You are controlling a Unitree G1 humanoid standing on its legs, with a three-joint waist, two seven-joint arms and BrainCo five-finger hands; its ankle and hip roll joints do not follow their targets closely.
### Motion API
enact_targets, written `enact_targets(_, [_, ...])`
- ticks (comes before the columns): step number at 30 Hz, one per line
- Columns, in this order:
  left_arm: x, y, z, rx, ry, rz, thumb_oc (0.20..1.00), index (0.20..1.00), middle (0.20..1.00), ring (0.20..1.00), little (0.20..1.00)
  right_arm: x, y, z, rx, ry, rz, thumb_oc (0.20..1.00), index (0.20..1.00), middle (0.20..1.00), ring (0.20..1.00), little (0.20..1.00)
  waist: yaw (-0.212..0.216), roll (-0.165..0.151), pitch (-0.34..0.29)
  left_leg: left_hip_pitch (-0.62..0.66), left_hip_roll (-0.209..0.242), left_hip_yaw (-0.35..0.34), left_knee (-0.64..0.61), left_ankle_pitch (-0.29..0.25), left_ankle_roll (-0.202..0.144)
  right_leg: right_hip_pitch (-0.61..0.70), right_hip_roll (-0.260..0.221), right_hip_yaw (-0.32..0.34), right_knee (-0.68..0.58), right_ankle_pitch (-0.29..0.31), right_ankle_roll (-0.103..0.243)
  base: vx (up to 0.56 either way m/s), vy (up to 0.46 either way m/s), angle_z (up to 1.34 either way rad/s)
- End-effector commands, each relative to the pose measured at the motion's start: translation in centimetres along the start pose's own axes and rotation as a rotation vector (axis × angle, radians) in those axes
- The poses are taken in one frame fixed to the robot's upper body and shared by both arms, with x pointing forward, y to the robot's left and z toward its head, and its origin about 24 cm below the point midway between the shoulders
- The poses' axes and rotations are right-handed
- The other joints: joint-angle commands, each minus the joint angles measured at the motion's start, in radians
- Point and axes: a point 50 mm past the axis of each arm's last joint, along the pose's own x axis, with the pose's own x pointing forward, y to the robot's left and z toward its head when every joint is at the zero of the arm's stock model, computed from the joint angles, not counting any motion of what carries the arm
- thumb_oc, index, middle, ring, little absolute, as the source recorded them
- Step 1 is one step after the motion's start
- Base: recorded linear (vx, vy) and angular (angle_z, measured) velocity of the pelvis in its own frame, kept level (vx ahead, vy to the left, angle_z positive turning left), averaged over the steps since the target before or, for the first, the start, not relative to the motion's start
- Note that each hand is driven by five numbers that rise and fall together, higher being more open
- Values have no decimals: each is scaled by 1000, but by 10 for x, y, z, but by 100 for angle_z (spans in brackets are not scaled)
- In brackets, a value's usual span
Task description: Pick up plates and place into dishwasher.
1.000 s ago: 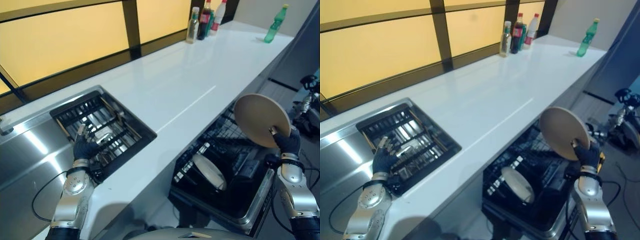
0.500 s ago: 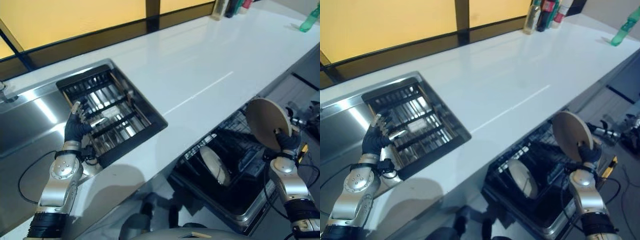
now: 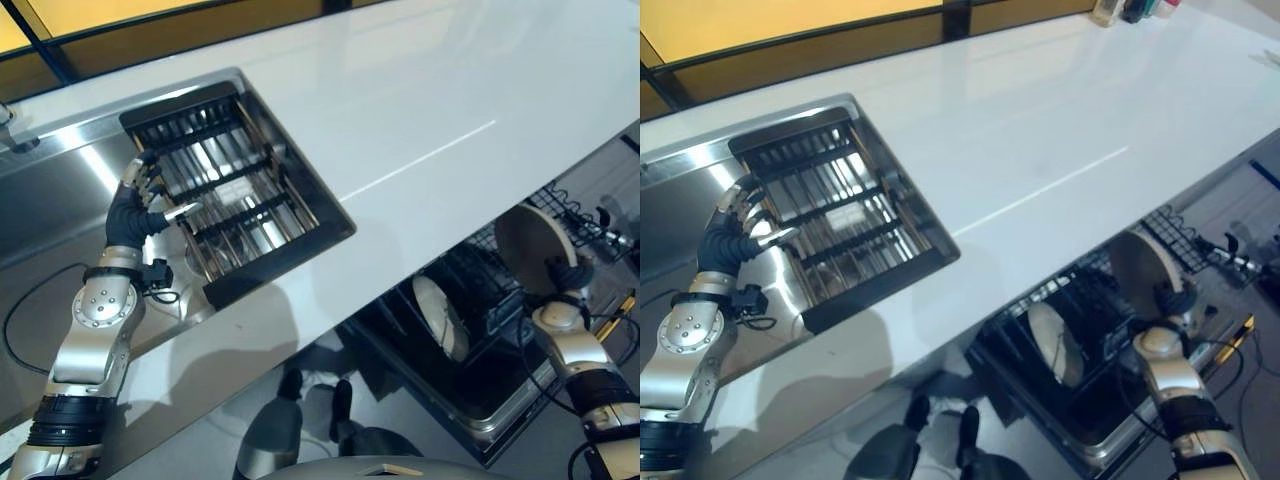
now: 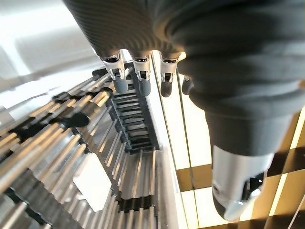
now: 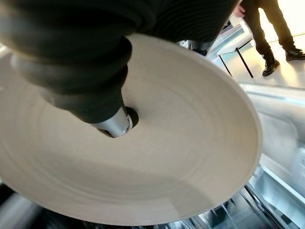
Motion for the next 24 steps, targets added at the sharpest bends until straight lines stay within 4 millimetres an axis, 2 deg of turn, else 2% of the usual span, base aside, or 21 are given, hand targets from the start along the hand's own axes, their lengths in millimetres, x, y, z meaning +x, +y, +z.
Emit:
enact_targets(1, [-27, 1, -54, 29, 194, 20, 1000, 1000, 1000, 1000, 1000, 21, -21, 40, 23, -116, -119, 200, 200, 200, 200, 200, 54, -33, 79, 1, 8, -63, -115, 32, 69, -21, -29, -74, 105, -25, 73, -51, -4, 3])
enact_targets(6, [-22, -2, -50, 22, 165, 29, 1000, 1000, 1000, 1000, 1000, 24, -18, 37, -28, -105, -109, 200, 200, 200, 200, 200, 56, -25, 105, -24, 3, -75, -120, 41, 64, -42, -33, -84, 101, -21, 72, -50, 11, 6])
enact_targets(11, [-16, -6, -47, 11, 142, 40, 1000, 1000, 1000, 1000, 1000, 31, -21, 42, -76, -121, -111, 200, 200, 200, 200, 200, 55, -13, 129, -58, -2, -81, -116, 51, 59, -73, -42, -94, 107, -20, 72, -50, 31, 2])
enact_targets(18, [-9, -11, -41, -19, 93, 71, 1000, 1000, 1000, 1000, 1000, 42, -29, 48, -128, -130, -111, 200, 200, 200, 200, 200, 49, 13, 185, -124, -7, -83, -101, 70, 56, -137, -59, -104, 124, -6, 70, -63, 39, 8])
enact_targets(24, [-5, -18, -36, -54, 57, 97, 1000, 1000, 1000, 1000, 1000, 49, -32, 56, -250, -146, -92, 200, 200, 200, 200, 200, 42, 41, 229, -173, -15, -82, -88, 89, 55, -184, -73, -108, 133, 8, 69, -56, 45, 1])
